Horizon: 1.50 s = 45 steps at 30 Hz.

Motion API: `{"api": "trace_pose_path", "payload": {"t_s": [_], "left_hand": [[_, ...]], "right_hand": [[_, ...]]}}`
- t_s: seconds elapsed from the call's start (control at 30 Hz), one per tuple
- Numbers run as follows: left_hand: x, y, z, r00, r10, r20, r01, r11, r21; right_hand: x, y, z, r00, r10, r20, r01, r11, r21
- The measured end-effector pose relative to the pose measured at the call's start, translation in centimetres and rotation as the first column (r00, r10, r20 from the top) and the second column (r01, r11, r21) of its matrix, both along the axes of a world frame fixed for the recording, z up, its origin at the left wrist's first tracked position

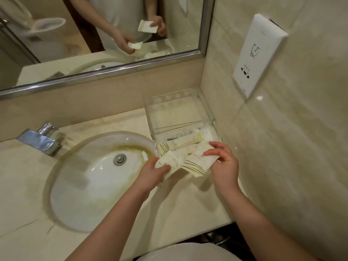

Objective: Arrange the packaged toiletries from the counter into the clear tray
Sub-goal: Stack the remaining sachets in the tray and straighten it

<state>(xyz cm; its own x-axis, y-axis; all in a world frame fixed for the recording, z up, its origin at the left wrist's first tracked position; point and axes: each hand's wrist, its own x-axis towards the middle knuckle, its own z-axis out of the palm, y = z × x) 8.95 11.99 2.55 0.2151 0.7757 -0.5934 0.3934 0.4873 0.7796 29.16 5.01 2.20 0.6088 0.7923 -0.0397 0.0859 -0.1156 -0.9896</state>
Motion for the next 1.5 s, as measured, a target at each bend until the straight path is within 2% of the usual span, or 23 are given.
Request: {"api": "trace_pose_path", "payload": {"t_s": [0.13,0.27,0.37,0.43,0.5,0.57,0.7,0.8,0.87,0.9,0.97,1.0,1.03,1.07,1.1,1.13,1.17,1.27,1.37,1.5], "left_hand": [[0.0,0.5,0.3,1.000,-0.015,-0.004,0.015,0.999,0.034],[-0.2,1.1,0.6,1.000,-0.021,0.020,0.020,0.999,0.049],[-0.4,1.4,0.4,0.999,0.007,0.043,-0.008,0.999,0.035],[-0.6,1.7,0.2,0.998,0.026,0.062,-0.027,0.999,0.017],[-0.9,1.9,0.1,0.996,0.036,0.076,-0.037,0.999,0.005],[-1.0,1.9,0.1,0.994,0.047,0.099,-0.046,0.999,-0.009],[-1.0,1.9,0.0,0.987,0.056,0.150,-0.051,0.998,-0.037],[-1.0,2.3,-0.2,0.979,0.080,0.187,-0.066,0.995,-0.079],[-0.8,2.5,-0.2,0.968,0.111,0.227,-0.081,0.987,-0.138],[-0.7,2.5,-0.2,0.962,0.125,0.243,-0.087,0.983,-0.162],[-0.5,2.6,-0.1,0.956,0.139,0.258,-0.092,0.978,-0.186],[-0.4,2.6,-0.1,0.955,0.137,0.262,-0.088,0.978,-0.190],[-0.3,2.6,-0.2,0.957,0.127,0.260,-0.079,0.979,-0.186],[-0.2,2.6,-0.3,0.961,0.109,0.254,-0.064,0.982,-0.176],[0.0,2.7,-0.4,0.967,0.082,0.241,-0.043,0.986,-0.161],[0.2,2.8,-0.5,0.971,0.055,0.232,-0.021,0.989,-0.146],[0.4,2.8,-0.4,0.974,0.032,0.226,-0.002,0.991,-0.134],[0.8,3.2,-0.3,0.972,-0.011,0.235,0.037,0.993,-0.108],[0.7,3.9,-0.1,0.967,0.026,0.255,0.002,0.994,-0.105],[0.6,5.7,0.2,0.969,0.082,0.233,-0.064,0.994,-0.085]], "right_hand": [[0.3,0.1,0.4,0.996,-0.049,-0.074,0.051,0.998,0.028],[0.3,0.2,0.7,0.995,-0.032,-0.094,0.035,0.999,0.027],[0.9,0.0,-0.2,0.988,-0.034,-0.149,0.034,0.999,-0.003],[1.3,0.2,-1.0,0.976,-0.112,-0.186,0.099,0.992,-0.074],[1.7,0.8,-1.9,0.974,-0.207,-0.096,0.184,0.961,-0.209],[1.9,1.8,-2.6,0.973,-0.229,-0.012,0.215,0.931,-0.294],[1.3,3.2,-3.1,0.988,-0.082,0.134,0.129,0.910,-0.394],[1.4,3.7,-3.8,0.956,0.065,0.286,0.085,0.873,-0.481],[1.5,3.7,-4.1,0.891,0.159,0.425,0.105,0.840,-0.533],[1.3,3.7,-4.1,0.818,0.199,0.540,0.153,0.829,-0.538],[0.9,3.4,-3.7,0.670,0.173,0.721,0.249,0.863,-0.439],[0.4,3.2,-3.3,0.661,0.134,0.739,0.238,0.896,-0.375],[-0.2,3.0,-2.5,0.723,0.124,0.679,0.161,0.927,-0.340],[-0.9,3.0,-1.7,0.849,0.143,0.509,0.041,0.942,-0.333],[-1.7,3.0,-0.7,0.950,0.195,0.244,-0.104,0.934,-0.343],[-2.4,3.2,0.0,0.967,0.255,-0.001,-0.240,0.907,-0.346],[-2.8,3.3,0.4,0.939,0.315,-0.139,-0.344,0.871,-0.350],[-2.9,3.6,0.8,0.893,0.395,-0.216,-0.448,0.817,-0.362],[-1.9,3.5,0.8,0.890,0.299,-0.344,-0.411,0.851,-0.326],[-0.7,3.3,0.5,0.910,0.186,-0.371,-0.314,0.893,-0.324]]}}
